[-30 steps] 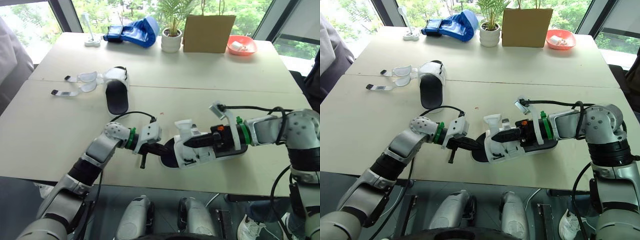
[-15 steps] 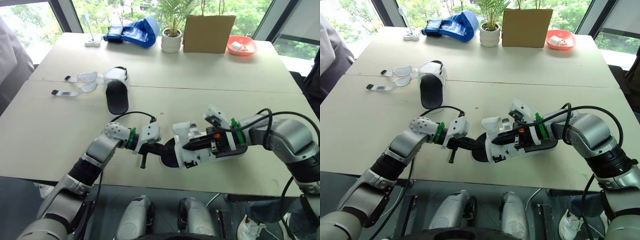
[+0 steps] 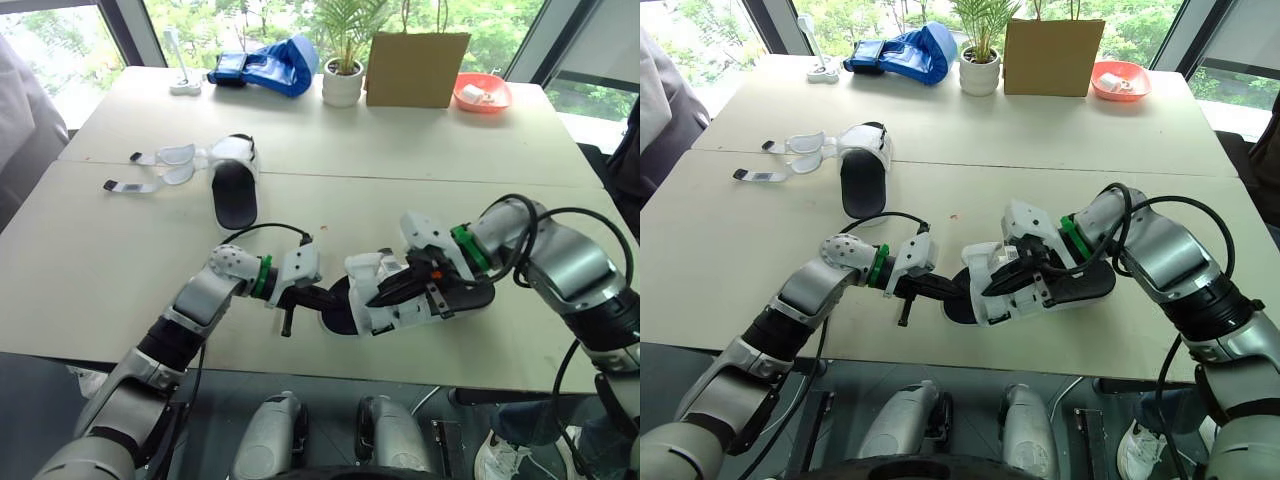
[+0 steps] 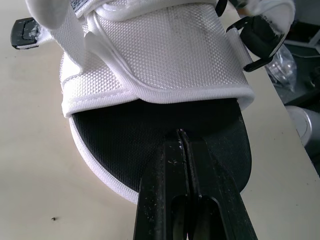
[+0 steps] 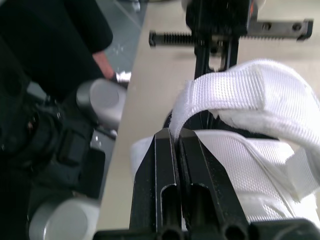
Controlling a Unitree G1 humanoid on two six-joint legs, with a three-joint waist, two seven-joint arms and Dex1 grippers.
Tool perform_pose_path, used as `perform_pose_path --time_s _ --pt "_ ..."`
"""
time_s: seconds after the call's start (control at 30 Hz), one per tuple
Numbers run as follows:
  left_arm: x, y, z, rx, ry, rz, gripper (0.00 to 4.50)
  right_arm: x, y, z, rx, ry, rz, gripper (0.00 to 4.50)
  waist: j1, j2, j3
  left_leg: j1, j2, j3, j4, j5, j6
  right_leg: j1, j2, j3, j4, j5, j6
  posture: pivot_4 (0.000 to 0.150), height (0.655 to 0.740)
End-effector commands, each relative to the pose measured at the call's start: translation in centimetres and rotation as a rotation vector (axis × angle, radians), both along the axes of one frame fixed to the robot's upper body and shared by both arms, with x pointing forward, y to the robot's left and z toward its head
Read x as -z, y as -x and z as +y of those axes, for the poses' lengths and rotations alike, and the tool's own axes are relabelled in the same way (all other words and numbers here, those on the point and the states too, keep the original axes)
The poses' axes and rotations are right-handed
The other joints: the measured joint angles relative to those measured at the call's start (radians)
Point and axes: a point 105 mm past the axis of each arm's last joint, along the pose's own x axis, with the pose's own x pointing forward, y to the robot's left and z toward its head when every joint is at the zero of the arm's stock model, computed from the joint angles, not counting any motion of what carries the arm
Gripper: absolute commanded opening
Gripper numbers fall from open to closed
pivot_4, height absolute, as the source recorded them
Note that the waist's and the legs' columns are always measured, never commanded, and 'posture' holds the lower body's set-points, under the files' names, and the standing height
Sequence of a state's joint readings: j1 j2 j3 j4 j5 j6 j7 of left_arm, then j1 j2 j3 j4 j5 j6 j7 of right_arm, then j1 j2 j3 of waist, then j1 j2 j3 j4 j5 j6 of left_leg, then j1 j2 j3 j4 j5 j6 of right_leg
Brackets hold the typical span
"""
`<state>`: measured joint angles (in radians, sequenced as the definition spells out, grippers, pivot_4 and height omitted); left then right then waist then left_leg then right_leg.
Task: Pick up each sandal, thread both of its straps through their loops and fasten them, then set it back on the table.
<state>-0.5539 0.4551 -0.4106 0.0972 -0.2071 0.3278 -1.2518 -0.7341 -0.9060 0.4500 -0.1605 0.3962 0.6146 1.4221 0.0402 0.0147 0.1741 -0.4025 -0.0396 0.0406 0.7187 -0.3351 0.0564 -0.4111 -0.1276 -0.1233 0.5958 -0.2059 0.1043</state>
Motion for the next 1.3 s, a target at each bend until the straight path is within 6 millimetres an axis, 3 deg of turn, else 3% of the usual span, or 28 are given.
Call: perform_pose_path --time_s 0.03,0.3,0.47,0.63,0.87,1.1,1.3 --pt "1.2 -0.8 0.9 -0.078 -0.055 0.015 0.00 1.0 -0.5 -0.4 -0.019 0.065 -0.019 0.05 0.000 0.000 0.000 0.000 0.000 0.000 0.000 0.000 0.000 0.000 0.000 0.000 0.000 0.000 0.000 0.150 0.7214" --pt "1.2 -0.8 1.1 -0.089 -0.054 0.015 0.00 0.7 -0.6 0.1 -0.104 0.059 -0.077 0.05 -0.001 0.000 0.000 0.005 0.000 0.000 0.000 0.000 -0.001 0.005 0.000 0.000 0.000 0.000 0.000 0.150 0.7214" --pt "1.1 -0.9 1.0 -0.090 -0.052 0.012 0.00 0.2 1.4 1.7 -0.168 -0.007 -0.054 0.05 0.000 0.000 0.000 0.006 0.000 0.000 0.000 0.000 -0.001 0.006 0.000 0.000 0.000 0.000 0.000 0.150 0.7214" --pt "1.1 -0.9 1.1 -0.089 -0.055 0.011 0.00 1.4 2.9 1.3 -0.195 0.020 -0.065 0.05 -0.001 0.000 0.000 0.007 0.000 -0.001 -0.001 0.000 -0.002 0.006 0.000 0.000 0.000 0.000 0.000 0.150 0.7214" --pt "1.0 -1.1 0.8 -0.082 -0.052 0.009 0.00 2.4 1.6 0.2 -0.127 0.057 -0.184 0.05 0.000 0.000 0.000 0.010 0.000 -0.001 -0.001 -0.001 -0.004 0.008 0.000 0.000 0.000 0.000 0.000 0.150 0.7214" --pt "1.1 -1.1 0.8 -0.071 -0.056 0.010 0.00 1.9 0.1 -0.2 -0.055 0.038 -0.250 0.05 -0.002 0.000 0.000 0.010 0.000 -0.001 -0.001 0.000 -0.005 0.009 0.000 0.000 0.000 0.000 0.000 0.150 0.7214" --pt "1.1 -1.2 0.8 -0.067 -0.058 0.007 0.00 1.4 2.0 -0.3 -0.119 0.008 -0.187 0.05 0.000 0.000 0.000 0.010 0.000 -0.001 -0.001 0.000 -0.005 0.009 0.000 0.000 0.000 0.000 0.000 0.150 0.7214"
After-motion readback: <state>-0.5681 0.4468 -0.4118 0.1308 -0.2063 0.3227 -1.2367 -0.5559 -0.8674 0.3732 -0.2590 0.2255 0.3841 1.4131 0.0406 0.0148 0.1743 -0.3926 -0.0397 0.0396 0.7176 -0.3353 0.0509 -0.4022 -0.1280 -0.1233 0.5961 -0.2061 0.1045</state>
